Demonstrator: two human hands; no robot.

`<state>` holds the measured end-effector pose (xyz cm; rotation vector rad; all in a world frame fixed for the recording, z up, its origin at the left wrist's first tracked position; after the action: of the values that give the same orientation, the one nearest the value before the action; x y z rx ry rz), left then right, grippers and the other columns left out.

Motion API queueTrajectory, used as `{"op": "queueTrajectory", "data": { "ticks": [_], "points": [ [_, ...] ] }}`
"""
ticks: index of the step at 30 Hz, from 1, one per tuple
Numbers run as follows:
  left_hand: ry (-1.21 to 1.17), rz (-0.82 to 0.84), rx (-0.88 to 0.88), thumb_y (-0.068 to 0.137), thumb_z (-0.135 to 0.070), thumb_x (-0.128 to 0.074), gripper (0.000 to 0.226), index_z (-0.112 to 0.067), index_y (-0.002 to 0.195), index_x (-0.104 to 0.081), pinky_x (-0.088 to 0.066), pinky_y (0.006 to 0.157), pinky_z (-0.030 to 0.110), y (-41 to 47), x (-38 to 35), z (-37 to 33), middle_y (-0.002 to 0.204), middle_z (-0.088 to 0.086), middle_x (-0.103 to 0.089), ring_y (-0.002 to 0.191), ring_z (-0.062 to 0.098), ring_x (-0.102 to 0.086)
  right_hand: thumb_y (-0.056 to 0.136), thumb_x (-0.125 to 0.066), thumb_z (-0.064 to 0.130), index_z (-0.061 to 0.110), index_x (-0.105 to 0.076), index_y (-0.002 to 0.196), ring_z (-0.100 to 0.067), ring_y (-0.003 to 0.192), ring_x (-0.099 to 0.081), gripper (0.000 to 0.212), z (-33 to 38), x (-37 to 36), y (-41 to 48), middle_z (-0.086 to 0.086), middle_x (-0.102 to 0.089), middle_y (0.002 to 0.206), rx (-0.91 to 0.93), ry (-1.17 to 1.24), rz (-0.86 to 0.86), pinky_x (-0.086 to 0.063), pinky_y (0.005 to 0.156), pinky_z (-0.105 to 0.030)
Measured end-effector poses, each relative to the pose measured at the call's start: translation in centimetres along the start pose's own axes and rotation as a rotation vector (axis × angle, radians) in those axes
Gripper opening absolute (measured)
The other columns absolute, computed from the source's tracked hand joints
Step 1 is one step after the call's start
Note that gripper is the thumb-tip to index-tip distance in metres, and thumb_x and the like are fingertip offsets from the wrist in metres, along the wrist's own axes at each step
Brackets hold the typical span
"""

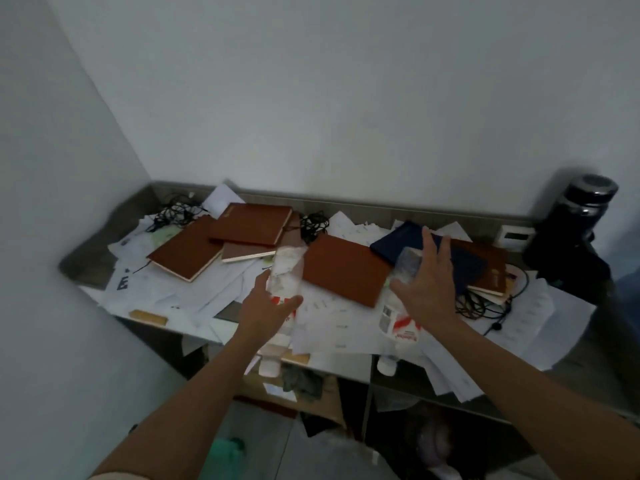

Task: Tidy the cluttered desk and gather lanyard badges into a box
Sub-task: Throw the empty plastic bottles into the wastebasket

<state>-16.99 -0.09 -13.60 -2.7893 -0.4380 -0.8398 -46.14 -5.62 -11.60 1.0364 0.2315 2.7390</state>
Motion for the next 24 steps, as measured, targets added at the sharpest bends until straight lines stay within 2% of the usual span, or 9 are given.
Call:
{"op": "queueTrajectory", "data": {
  "ticks": [2, 6, 8, 11, 14, 18, 20, 22, 24],
  "points": [
    [-0.036, -0.059, 0.021, 0.074, -0.041, -0.079, 0.081, -0.026, 0.140, -0.036, -0.049, 0.075, 0.026, -2.0, 2.1, 1.2, 0.119, -0.002, -0.058, 0.093, 0.010, -0.058, 0.079, -0.077, 0.026, 0.036, -0.006, 0.153, -0.026, 0.147, -0.013, 0.103, 2.6, -1.4, -0.8, -0.007, -0.002, 0.162, 0.039, 0.139, 0.068, -0.027, 0.112, -0.041],
    [-0.066, -0.182, 0.122, 0.072, -0.046, -0.079, 0.080, -0.024, 0.138, -0.040, -0.044, 0.076, 0.024, -7.5, 7.7, 4.7, 0.118, -0.006, -0.053, 0.099, 0.013, -0.054, 0.072, -0.083, 0.017, 0.029, -0.016, 0.153, -0.019, 0.129, -0.042, 0.106, 8.3, -5.7, -4.3, -0.005, -0.036, 0.148, 0.057, 0.351, 0.306, -0.038, 0.104, -0.033],
    [-0.074, -0.291, 0.173, 0.073, -0.044, -0.079, 0.073, -0.022, 0.134, -0.044, -0.048, 0.077, 0.027, -12.7, 11.9, 7.5, 0.119, -0.003, -0.060, 0.097, 0.015, -0.059, 0.070, -0.084, 0.015, 0.033, -0.017, 0.152, -0.018, 0.121, -0.045, 0.107, 12.0, -8.4, -8.2, -0.006, -0.035, 0.145, 0.131, 0.372, 0.460, -0.041, 0.097, -0.031],
    [-0.059, -0.422, 0.265, 0.073, -0.046, -0.078, 0.074, -0.023, 0.135, -0.044, -0.048, 0.076, 0.024, -20.8, 16.7, 11.2, 0.115, -0.007, -0.058, 0.094, 0.014, -0.059, 0.074, -0.083, 0.017, 0.032, -0.012, 0.153, -0.025, 0.136, -0.036, 0.107, 16.2, -11.6, -14.2, -0.006, -0.025, 0.155, 0.230, 0.356, 0.614, -0.038, 0.108, -0.046],
    [-0.088, -0.538, 0.400, 0.074, -0.047, -0.077, 0.080, -0.021, 0.140, -0.040, -0.049, 0.080, 0.029, -30.5, 21.2, 15.0, 0.124, 0.003, -0.059, 0.097, 0.019, -0.059, 0.068, -0.087, 0.025, 0.029, -0.010, 0.153, -0.028, 0.138, -0.036, 0.115, 20.4, -14.4, -22.1, -0.008, -0.024, 0.155, 0.279, 0.365, 0.745, -0.036, 0.109, -0.051],
    [-0.201, -0.741, 0.556, 0.074, -0.047, -0.078, 0.081, -0.024, 0.141, -0.040, -0.053, 0.085, 0.035, -45.0, 26.2, 20.1, 0.119, 0.008, -0.064, 0.094, 0.022, -0.063, 0.065, -0.087, 0.035, 0.022, -0.027, 0.145, -0.017, 0.101, -0.058, 0.101, 25.7, -17.5, -34.0, -0.002, -0.055, 0.129, 0.285, 0.290, 0.971, -0.050, 0.083, -0.034],
    [-0.259, -0.846, 0.621, 0.072, -0.046, -0.079, 0.080, -0.024, 0.140, -0.042, -0.053, 0.093, 0.041, -51.7, 28.0, 22.6, 0.118, 0.009, -0.064, 0.099, 0.024, -0.064, 0.062, -0.089, 0.033, 0.016, -0.043, 0.135, -0.018, 0.096, -0.063, 0.088, 27.9, -19.4, -40.1, -0.005, -0.061, 0.122, 0.242, 0.362, 1.110, -0.056, 0.079, -0.036],
    [-0.340, -0.920, 0.665, 0.072, -0.045, -0.080, 0.082, -0.025, 0.141, -0.040, -0.054, 0.091, 0.046, -57.1, 29.2, 24.3, 0.121, 0.011, -0.062, 0.101, 0.026, -0.064, 0.064, -0.088, 0.033, 0.020, -0.041, 0.138, -0.023, 0.092, -0.067, 0.089, 29.9, -20.8, -45.5, -0.006, -0.061, 0.120, 0.199, 0.363, 1.260, -0.059, 0.075, -0.039],
    [-0.444, -0.995, 0.713, 0.072, -0.047, -0.079, 0.082, -0.029, 0.142, -0.038, -0.059, 0.079, 0.047, -62.8, 30.1, 26.2, 0.121, 0.010, -0.060, 0.100, 0.028, -0.063, 0.068, -0.086, 0.033, 0.033, -0.031, 0.144, -0.023, 0.084, -0.071, 0.094, 32.4, -22.1, -51.6, -0.002, -0.058, 0.119, 0.205, 0.340, 1.438, -0.060, 0.064, -0.036]
  ]
}}
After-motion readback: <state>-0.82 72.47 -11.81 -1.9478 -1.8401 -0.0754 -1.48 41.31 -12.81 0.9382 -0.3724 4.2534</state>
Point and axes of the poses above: each hand's wrist, its own y-axis towards the middle knuckle, its own x-axis out of the back of the hand, z = x × y, the point moved 3 cm from there along y, towards the middle knuckle
